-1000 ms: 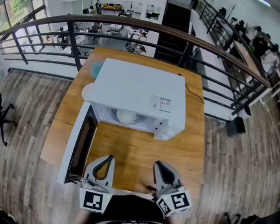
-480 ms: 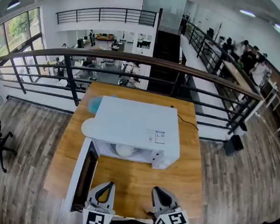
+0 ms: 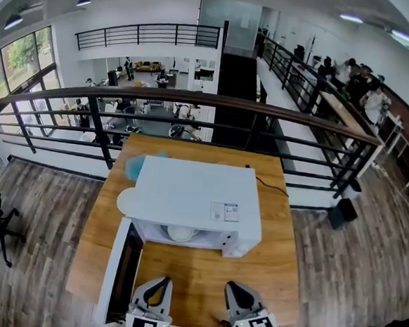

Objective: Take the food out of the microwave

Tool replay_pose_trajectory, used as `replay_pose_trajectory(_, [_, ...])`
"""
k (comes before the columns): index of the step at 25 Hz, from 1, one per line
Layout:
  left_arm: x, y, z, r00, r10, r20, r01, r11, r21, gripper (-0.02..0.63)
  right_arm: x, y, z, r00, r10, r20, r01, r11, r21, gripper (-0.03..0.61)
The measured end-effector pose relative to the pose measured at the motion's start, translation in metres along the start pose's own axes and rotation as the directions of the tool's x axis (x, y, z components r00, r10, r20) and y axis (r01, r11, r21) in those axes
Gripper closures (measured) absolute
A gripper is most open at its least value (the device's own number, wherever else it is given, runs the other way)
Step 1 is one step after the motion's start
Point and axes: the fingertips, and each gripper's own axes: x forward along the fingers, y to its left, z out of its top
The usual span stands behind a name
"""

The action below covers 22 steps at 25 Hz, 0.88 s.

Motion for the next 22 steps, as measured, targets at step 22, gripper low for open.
replay_pose_trajectory(22, [0.008, 0.028, -0.004, 0.999, 0.045, 0.008, -0.045, 0.999, -0.004, 0.581, 0.031, 0.010, 0.016, 0.999, 0.048, -0.009, -0.048, 0.999, -0.024, 0.538])
